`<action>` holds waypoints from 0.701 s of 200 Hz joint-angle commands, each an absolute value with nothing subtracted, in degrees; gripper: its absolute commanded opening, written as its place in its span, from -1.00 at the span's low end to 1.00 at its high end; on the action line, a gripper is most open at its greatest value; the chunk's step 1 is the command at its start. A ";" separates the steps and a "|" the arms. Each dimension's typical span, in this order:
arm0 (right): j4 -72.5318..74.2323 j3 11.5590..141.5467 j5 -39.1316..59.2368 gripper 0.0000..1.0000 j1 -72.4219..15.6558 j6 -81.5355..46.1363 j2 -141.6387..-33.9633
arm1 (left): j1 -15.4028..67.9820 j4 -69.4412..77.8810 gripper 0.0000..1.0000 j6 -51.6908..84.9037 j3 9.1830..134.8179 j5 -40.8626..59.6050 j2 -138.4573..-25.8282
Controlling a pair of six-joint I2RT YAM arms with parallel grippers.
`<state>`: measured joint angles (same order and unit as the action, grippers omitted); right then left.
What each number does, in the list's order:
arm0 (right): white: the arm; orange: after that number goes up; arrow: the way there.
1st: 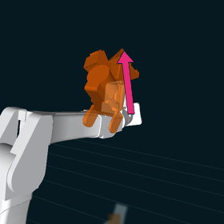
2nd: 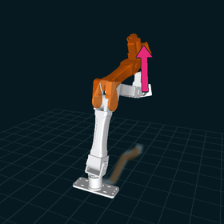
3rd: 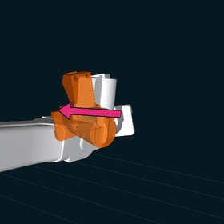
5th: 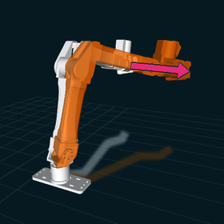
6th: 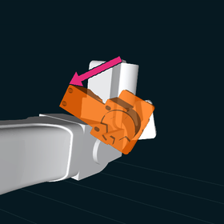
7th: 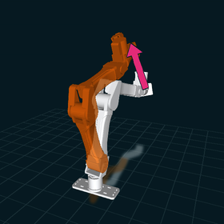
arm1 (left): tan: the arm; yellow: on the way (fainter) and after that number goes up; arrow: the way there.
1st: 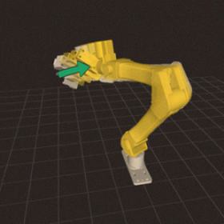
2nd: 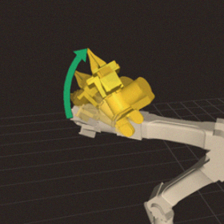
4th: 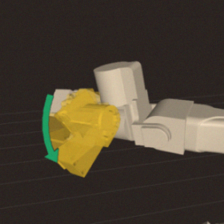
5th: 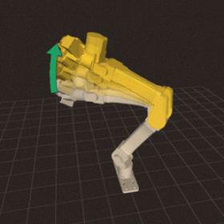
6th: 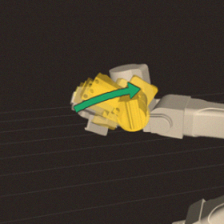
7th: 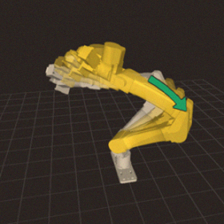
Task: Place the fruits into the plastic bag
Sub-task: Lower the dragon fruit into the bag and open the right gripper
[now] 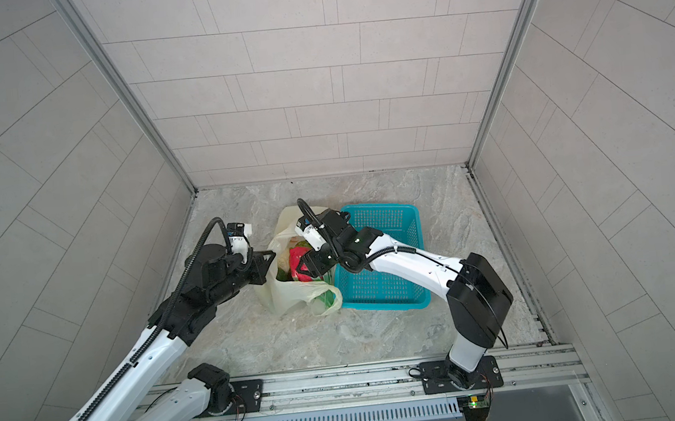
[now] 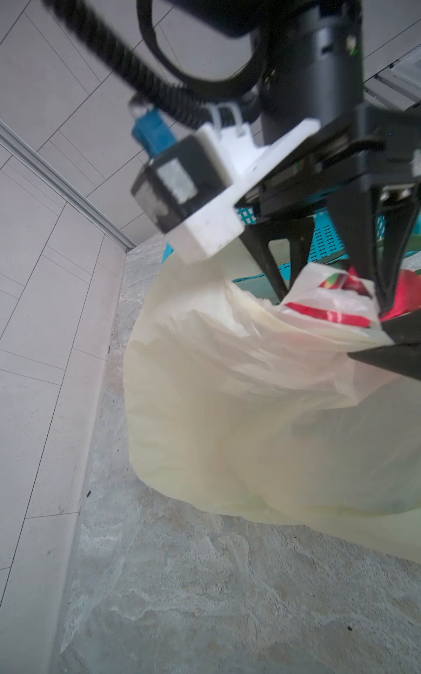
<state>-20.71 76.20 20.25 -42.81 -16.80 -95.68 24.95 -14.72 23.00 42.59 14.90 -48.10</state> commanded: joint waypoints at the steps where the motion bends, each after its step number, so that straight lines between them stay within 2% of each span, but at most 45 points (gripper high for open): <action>1: -15.82 82.30 19.37 -0.64 -40.09 -19.50 -95.29 | 25.40 -13.32 -1.00 22.08 41.92 16.43 -46.87; 69: -14.00 85.90 17.01 -0.61 -37.06 -26.09 -98.90 | 25.43 -13.18 -1.00 21.09 41.67 16.29 -47.19; 109: -7.69 84.73 11.67 -0.59 -37.15 -34.30 -101.26 | 25.49 -11.75 -1.00 21.84 41.60 14.97 -47.65; 140: -7.56 86.40 5.25 -0.54 -37.02 -35.81 -104.35 | 25.49 -11.45 -1.00 22.95 41.75 12.49 -48.21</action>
